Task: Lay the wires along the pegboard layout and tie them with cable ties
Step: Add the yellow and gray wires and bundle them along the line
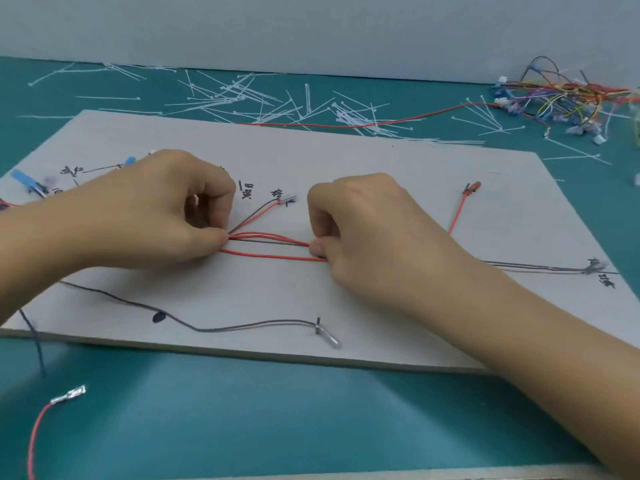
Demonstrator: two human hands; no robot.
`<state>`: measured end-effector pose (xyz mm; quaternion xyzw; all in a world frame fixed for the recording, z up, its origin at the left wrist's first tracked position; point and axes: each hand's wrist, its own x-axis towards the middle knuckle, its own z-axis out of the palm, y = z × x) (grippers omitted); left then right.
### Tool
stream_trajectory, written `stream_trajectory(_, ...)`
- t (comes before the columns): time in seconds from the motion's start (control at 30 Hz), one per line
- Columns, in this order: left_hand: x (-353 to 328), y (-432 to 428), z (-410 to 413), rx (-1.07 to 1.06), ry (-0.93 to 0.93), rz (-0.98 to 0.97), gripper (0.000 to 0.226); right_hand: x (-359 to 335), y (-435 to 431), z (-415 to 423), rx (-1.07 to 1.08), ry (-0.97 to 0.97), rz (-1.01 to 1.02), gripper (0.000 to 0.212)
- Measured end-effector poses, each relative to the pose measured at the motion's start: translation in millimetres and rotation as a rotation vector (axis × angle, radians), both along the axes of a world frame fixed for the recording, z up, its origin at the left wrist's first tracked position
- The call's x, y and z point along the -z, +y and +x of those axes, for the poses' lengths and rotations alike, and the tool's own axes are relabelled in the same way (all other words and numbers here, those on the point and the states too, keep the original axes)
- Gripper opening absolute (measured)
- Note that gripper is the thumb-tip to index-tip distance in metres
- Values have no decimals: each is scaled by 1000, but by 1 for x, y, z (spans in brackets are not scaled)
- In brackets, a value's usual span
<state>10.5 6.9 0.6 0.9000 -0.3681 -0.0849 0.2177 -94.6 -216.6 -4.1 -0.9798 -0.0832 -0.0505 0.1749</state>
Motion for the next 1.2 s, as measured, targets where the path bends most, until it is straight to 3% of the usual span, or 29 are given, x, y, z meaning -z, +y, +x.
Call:
stream_trajectory(0.2,-2,-21,-9,51,-32,-28,12,-8,-30,-11,66,97,68,9)
stream_trajectory(0.4,-6,-58,-17,169,-24,-77,27,-26,-58,-13,82,214,182,25)
stream_trajectory(0.57,-7,-78,-17,255,25,-50,11,-32,-79,-14,86,323,208,21)
stream_trajectory(0.73,-10,-87,-13,293,9,-4,9,-36,-91,-13,85,366,296,15)
stream_trajectory(0.97,-8,-96,-16,262,-23,37,14,-41,-104,-16,82,407,288,32)
stream_trajectory(1.1,-11,-102,-20,281,-22,58,16,-43,-109,-17,119,459,290,14)
stream_trajectory(1.2,-9,-111,-24,288,-25,37,11,-43,-114,-16,169,458,276,19)
